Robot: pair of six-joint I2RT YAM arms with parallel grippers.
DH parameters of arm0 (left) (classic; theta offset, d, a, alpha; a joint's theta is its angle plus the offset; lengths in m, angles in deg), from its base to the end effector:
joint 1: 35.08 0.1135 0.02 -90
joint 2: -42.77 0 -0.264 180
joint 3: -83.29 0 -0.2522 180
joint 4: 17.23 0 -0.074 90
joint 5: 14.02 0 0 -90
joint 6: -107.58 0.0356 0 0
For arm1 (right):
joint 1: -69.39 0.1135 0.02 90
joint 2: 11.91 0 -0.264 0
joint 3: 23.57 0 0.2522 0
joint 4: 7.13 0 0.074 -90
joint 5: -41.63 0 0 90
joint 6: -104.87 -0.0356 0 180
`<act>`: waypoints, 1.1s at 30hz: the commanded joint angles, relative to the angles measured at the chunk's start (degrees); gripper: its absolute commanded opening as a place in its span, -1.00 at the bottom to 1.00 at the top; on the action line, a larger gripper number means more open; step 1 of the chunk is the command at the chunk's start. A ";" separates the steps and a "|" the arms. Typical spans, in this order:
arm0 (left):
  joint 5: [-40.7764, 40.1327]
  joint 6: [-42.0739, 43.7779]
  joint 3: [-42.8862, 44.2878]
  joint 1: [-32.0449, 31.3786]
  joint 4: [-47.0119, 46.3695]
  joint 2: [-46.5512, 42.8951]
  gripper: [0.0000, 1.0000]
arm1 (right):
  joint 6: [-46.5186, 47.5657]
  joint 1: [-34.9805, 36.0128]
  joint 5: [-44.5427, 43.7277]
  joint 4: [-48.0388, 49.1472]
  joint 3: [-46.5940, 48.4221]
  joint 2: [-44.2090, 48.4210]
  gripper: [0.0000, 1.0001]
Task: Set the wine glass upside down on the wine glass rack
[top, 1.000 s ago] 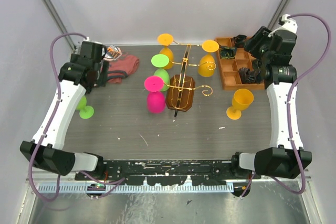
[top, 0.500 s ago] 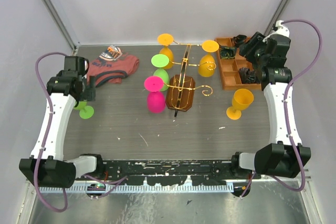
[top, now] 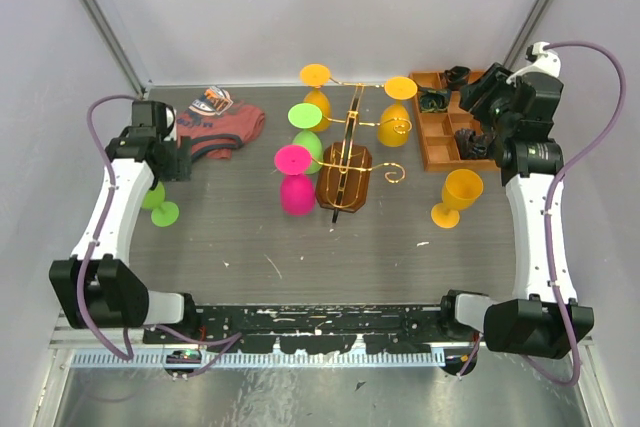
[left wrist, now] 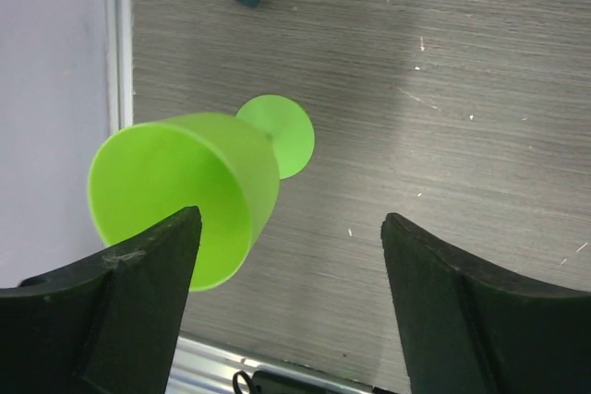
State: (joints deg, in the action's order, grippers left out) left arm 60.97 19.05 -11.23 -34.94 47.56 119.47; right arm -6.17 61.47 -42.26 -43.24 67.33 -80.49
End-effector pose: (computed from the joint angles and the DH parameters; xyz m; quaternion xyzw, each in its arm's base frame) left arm 0.2691 0.0099 0.3190 -0.0272 0.9485 0.1290 0.2880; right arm 0.2611 -0.0325 0.4290 0.1646 0.7690 0.1121 0.6074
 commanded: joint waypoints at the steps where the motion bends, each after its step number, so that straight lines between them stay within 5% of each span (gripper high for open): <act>1: 3.77 0.86 -1.30 0.47 -3.60 2.26 0.56 | 1.83 0.28 -1.15 0.76 0.69 2.59 0.14; 5: 4.92 0.26 -2.55 0.69 -6.35 4.00 0.25 | 2.57 0.28 -1.76 0.22 0.95 3.23 0.13; 15: 5.33 -0.78 -3.01 1.01 -7.76 3.96 -0.98 | 2.82 0.28 -1.71 0.42 1.98 2.77 0.13; 24: 10.60 -2.73 7.73 1.01 -12.45 -1.33 -1.00 | 1.22 0.27 1.67 2.53 2.91 1.81 0.12; 33: 21.55 -5.51 17.22 -1.73 -38.99 -9.19 -1.00 | -14.77 2.00 11.82 9.74 3.23 -0.39 0.07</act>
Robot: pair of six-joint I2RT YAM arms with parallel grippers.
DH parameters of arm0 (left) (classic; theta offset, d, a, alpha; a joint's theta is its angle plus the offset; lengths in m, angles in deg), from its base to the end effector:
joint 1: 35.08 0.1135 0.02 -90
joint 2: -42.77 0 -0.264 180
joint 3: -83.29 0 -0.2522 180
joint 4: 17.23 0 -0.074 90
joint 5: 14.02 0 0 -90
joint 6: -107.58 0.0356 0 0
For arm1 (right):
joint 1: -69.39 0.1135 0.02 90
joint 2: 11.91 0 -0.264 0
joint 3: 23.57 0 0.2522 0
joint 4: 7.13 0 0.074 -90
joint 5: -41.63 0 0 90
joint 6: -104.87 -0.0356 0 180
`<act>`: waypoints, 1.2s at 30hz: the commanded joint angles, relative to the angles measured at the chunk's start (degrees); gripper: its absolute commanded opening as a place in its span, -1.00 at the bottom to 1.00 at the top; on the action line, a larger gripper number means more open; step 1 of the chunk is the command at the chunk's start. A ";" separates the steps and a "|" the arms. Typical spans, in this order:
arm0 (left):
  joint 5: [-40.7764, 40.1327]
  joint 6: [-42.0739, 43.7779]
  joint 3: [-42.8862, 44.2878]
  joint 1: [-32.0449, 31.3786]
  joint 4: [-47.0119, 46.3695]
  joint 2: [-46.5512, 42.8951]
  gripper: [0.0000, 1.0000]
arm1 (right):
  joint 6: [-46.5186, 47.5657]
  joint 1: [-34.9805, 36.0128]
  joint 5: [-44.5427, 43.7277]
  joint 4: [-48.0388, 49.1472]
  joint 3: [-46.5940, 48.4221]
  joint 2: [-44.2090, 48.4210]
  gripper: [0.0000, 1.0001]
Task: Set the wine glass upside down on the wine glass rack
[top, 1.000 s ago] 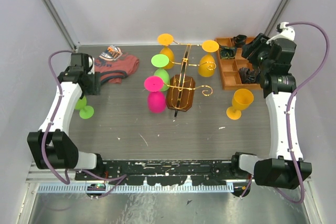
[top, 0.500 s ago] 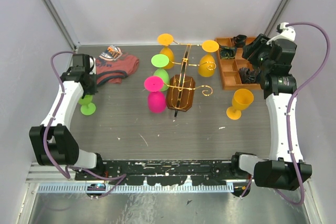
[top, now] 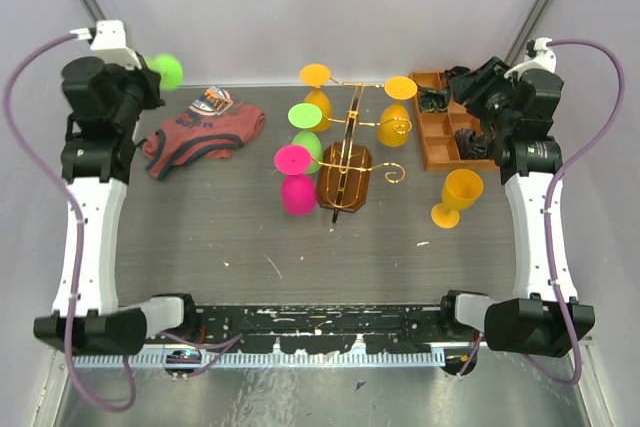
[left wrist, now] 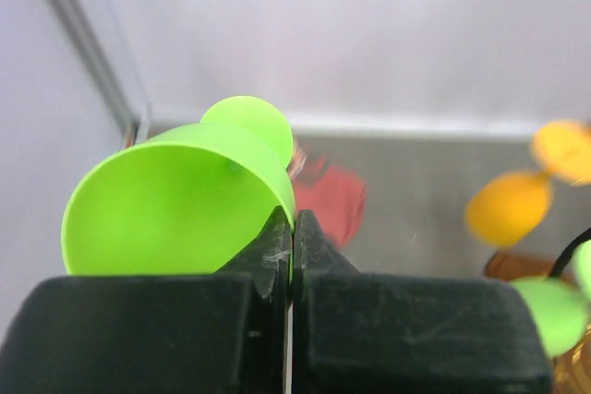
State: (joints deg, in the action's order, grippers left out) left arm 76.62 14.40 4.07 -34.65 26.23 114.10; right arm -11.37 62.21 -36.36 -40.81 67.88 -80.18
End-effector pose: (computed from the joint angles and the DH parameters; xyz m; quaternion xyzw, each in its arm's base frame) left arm 0.2614 0.0016 0.4611 -0.0214 0.7878 -0.0192 0.6153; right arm 0.2600 -0.0253 0.4382 0.1558 0.7516 0.1846 0.6138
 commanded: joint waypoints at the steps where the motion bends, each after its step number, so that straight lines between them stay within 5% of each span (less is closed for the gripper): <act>1: 6.02 -0.03 1.36 -3.41 -21.61 -4.43 -1.00 | -11.66 1.95 6.41 8.44 2.85 -1.00 0.06; 11: 1.59 22.93 -17.77 -27.20 -68.41 -5.23 -1.00 | -29.41 13.20 9.88 26.55 6.49 -6.69 0.06; 18: -3.45 39.29 -22.47 -38.95 -87.64 0.90 -1.00 | -42.87 19.09 11.89 46.40 4.93 -11.49 0.08; 22: -6.41 47.13 -22.03 -44.18 -94.13 7.08 -1.00 | -47.80 22.04 12.51 53.78 5.15 -15.01 0.08; 36: -9.70 43.06 -22.38 -47.64 -101.24 10.79 -1.00 | -50.00 28.05 12.34 72.73 9.19 -24.96 0.12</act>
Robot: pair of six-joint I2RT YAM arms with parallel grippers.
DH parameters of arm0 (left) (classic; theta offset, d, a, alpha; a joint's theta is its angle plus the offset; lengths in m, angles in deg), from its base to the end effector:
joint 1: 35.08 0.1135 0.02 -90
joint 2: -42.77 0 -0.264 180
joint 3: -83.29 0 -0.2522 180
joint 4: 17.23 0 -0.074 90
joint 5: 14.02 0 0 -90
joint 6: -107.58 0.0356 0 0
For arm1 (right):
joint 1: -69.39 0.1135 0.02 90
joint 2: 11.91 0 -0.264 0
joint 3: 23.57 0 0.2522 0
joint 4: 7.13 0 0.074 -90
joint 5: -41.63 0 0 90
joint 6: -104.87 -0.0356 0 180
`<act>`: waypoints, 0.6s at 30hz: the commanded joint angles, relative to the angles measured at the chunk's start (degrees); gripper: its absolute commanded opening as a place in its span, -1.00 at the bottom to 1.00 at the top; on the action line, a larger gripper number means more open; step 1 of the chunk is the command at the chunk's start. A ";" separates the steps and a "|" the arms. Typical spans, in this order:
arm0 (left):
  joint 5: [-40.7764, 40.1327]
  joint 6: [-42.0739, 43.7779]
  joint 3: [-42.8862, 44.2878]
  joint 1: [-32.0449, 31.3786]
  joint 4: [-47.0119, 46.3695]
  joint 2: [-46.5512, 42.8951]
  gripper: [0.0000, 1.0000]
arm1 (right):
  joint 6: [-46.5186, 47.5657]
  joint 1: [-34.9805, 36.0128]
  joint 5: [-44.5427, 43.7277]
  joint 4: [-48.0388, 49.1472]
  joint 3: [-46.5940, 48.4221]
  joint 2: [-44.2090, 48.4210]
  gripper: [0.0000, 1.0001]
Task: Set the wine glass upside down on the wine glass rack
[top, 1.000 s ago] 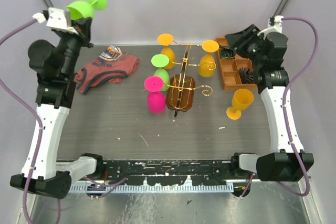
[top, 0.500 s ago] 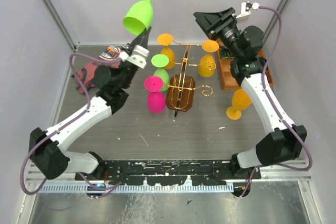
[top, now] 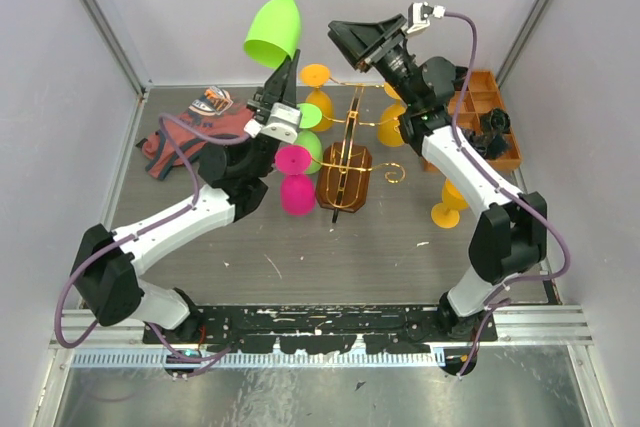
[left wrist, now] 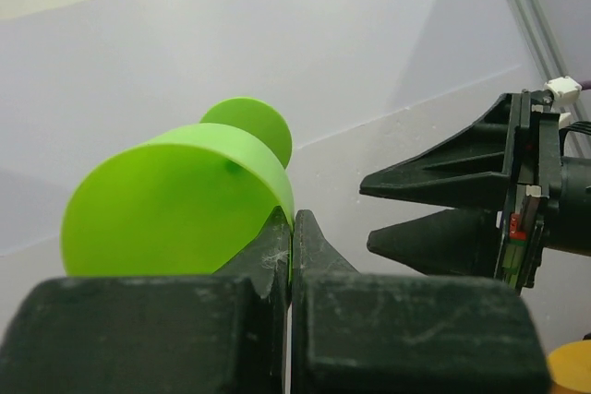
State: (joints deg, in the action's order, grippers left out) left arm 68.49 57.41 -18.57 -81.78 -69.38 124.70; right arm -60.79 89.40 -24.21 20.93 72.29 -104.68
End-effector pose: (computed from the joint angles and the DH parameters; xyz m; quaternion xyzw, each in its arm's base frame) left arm 0.2141 -0.2204 0.4399 0.1986 0.3001 -0.0327 0.9324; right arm 0.3481 0.1423 0.4459 0.0630 0.5099 0.7003 0.4955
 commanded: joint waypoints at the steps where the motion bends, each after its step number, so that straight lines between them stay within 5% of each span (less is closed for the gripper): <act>1: -1.57 -0.06 0.24 -0.58 -5.66 0.29 -1.00 | -0.91 1.07 0.18 12.19 5.62 -1.19 0.12; 18: -1.14 -3.15 0.88 -1.43 -5.94 2.33 -1.00 | -6.36 3.63 2.92 18.44 18.18 -13.26 0.13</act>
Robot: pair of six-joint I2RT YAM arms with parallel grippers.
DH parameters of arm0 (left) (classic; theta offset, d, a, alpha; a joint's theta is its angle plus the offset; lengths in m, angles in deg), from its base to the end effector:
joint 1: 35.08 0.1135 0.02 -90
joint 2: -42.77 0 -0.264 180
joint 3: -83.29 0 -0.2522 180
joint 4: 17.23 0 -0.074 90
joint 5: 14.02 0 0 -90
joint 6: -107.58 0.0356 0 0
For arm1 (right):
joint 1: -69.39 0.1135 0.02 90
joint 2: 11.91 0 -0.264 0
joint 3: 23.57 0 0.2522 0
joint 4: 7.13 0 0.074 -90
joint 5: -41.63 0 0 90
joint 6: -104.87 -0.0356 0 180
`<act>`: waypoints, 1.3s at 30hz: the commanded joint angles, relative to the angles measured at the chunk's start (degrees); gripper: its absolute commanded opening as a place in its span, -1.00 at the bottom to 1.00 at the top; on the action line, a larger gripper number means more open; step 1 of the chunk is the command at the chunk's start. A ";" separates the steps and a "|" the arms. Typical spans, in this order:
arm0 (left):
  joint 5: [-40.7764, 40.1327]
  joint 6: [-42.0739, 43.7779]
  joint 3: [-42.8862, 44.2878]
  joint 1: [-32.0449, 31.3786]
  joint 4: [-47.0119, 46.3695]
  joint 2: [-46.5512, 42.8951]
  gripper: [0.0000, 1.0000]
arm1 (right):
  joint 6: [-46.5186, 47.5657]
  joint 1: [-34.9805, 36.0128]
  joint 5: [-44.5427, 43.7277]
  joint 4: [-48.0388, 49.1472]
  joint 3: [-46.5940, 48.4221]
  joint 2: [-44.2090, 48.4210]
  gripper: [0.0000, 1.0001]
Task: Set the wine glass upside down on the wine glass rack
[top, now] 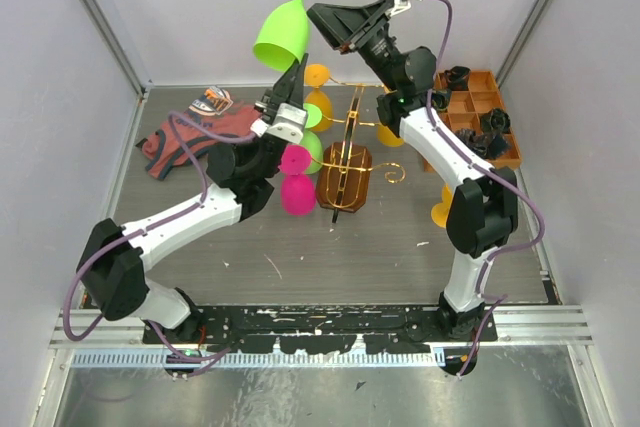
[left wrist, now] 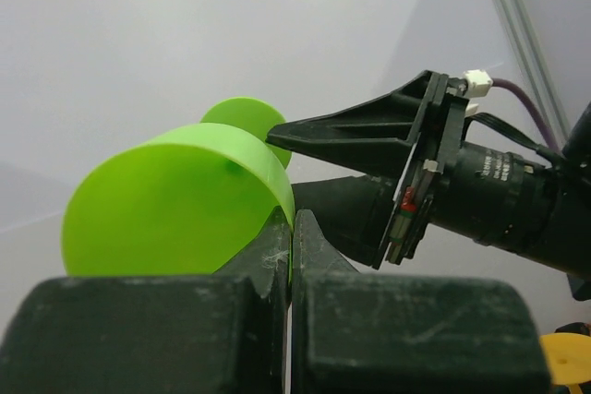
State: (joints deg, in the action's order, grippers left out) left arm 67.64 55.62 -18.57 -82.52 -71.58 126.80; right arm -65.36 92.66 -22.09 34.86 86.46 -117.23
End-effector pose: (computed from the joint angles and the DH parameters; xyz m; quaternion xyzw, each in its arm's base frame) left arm 0.2174 -0.2291 0.4319 0.1901 0.3059 -0.0507 0.9315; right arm 0.3739 0.1779 0.4659 -0.0144 0.4166 0.7627 0.4945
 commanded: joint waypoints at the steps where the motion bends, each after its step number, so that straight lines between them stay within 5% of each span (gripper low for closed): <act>1: -0.32 -1.44 0.81 -0.79 -3.70 0.38 -1.00 | -2.02 0.44 0.85 4.89 4.69 -1.22 0.13; 39: 0.18 -3.41 0.27 -3.01 -3.34 2.13 -1.00 | -3.21 0.89 0.69 6.37 8.33 -5.56 -0.07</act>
State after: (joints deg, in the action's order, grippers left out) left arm 67.38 52.84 -18.57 -84.75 -71.80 128.39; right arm -67.89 93.27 -21.83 38.29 91.90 -122.87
